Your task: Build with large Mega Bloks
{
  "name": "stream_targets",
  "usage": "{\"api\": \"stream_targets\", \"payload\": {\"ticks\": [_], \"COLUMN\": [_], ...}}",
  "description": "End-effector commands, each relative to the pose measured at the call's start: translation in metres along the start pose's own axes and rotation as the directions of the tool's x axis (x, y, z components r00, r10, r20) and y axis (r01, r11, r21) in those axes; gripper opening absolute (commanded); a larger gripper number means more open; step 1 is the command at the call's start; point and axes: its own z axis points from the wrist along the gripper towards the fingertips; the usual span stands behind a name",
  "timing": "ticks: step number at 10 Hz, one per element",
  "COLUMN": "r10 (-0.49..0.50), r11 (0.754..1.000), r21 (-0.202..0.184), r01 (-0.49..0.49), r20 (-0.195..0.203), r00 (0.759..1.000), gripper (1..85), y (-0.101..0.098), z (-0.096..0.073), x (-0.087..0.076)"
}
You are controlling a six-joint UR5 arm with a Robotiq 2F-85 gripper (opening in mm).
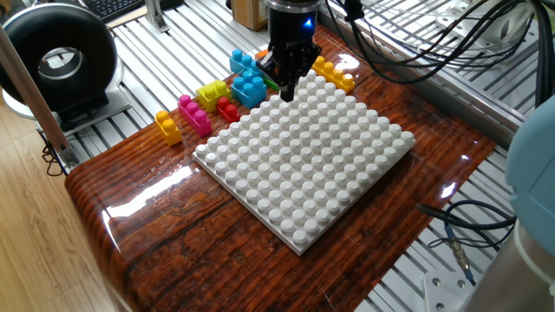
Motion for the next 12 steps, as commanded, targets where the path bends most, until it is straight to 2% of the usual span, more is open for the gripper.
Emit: {"api": "stream_targets", "payload": {"ticks": [1, 2, 3, 4, 7, 9, 10, 12], "r10": [0.013, 0.032, 0.039, 0.067, 0.148, 0.151, 0.151, 0.143], "r11": [1.000, 0.999, 0.999, 0.997, 0.984, 0.984, 0.984, 0.984], "r21": [-0.022, -0.006, 0.016, 0.029, 0.088, 0.081, 0.085, 0.099], "r01": [-0.013, -0.032, -0.039, -0.067, -0.152, -0.156, -0.158, -0.151], "r20": [0.016, -0.003, 0.004, 0.011, 0.058, 0.065, 0.082, 0.088], "r00": [1.000, 0.999, 0.999, 0.998, 0.987, 0.986, 0.985, 0.986], "gripper": [1.0, 1.0, 1.0, 1.0, 1.0, 1.0, 1.0, 1.0], "y": [0.004, 0.007, 0.004, 0.010, 0.031, 0.039, 0.040, 0.037], "z": [-0.002, -0.007, -0.007, -0.006, 0.001, 0.002, 0.006, 0.007], "x": [-0.004, -0.001, -0.002, 0.000, 0.004, 0.009, 0.006, 0.005]}}
